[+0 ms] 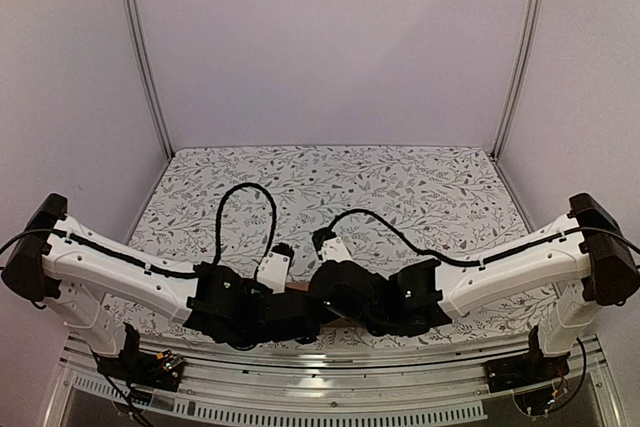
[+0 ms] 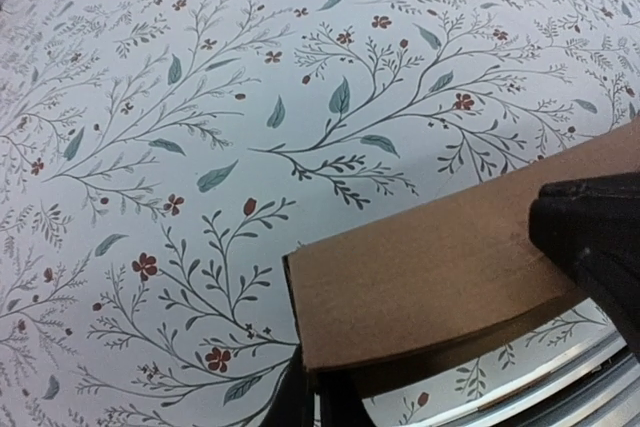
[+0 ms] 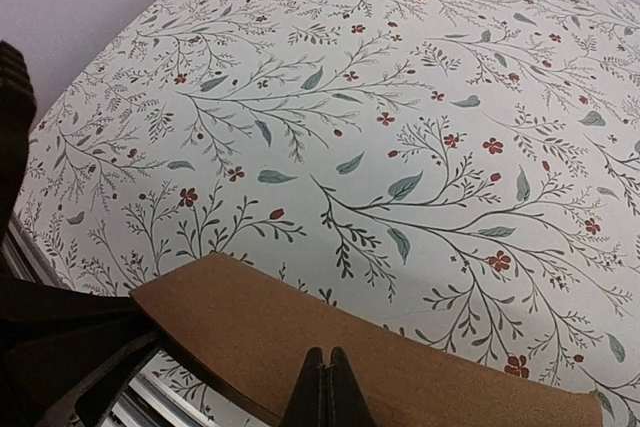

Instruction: Fold the paper box

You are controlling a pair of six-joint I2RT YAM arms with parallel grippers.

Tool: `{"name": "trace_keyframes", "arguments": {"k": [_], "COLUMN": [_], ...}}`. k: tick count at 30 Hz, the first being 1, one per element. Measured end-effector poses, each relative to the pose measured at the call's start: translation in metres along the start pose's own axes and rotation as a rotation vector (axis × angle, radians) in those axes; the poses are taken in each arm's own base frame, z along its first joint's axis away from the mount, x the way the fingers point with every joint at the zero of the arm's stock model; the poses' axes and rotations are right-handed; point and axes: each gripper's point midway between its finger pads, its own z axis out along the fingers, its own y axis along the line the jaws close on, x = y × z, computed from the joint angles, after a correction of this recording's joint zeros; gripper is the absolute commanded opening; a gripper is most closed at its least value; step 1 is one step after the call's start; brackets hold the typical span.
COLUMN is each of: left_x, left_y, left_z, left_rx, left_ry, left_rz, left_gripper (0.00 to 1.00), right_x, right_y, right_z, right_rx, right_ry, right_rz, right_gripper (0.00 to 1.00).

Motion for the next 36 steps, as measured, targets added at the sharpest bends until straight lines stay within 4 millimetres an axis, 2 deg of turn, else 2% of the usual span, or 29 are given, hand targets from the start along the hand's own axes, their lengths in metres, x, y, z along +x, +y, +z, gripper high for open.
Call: {"name": "trace_keyframes", "arguments": {"k": [2,8,12,16,18,21,22,24,27,28,32,36], "left_x": [0.001,0.007,0.017,0.026,0.024,0.011,0.006,-0.004,-0.018,-0.021,-0.031,-0.03], "left_y": [0.002,0.012,0.016,0.017,0.014,0.006,0.003,-0.001,-0.003,-0.002,0.01,0.014], "left_z": [0.0,-0.01,-0.021,-0.035,-0.044,-0.066,-0.072,-0.086,-0.098,-0.098,-0.077,-0.06], "left_rx": [-0.001,0.027,0.109,0.219,0.284,0.413,0.446,0.521,0.591,0.606,0.609,0.638], "left_ry": [0.002,0.041,0.088,0.132,0.137,0.117,0.106,0.077,0.039,0.032,0.024,0.033], "left_rz": [-0.001,0.022,0.012,0.011,0.012,0.004,-0.001,-0.003,-0.024,-0.038,-0.101,-0.137], "left_gripper": [0.29,0.55,0.64,0.66,0.67,0.66,0.63,0.46,0.06,0.0,0.0,0.0], "right_x": [0.003,0.015,0.017,0.021,0.021,0.022,0.022,0.022,0.022,0.022,0.022,0.022], "right_y": [0.003,0.003,0.007,0.007,0.007,0.007,0.007,0.007,0.008,0.008,0.008,0.008], "right_z": [0.002,0.01,0.011,0.011,0.012,0.012,0.012,0.012,0.012,0.012,0.012,0.012], "right_rx": [0.003,0.03,0.023,0.017,0.013,0.01,0.009,0.009,0.006,0.005,0.003,0.003], "right_ry": [-0.011,-0.03,-0.041,-0.047,-0.052,-0.059,-0.061,-0.066,-0.069,-0.07,-0.071,-0.072], "right_rz": [0.012,0.026,0.047,0.062,0.072,0.083,0.085,0.09,0.096,0.097,0.099,0.099], "right_gripper": [0.0,0.0,0.0,0.0,0.0,0.0,0.0,0.0,0.0,0.0,0.0,0.0]}}
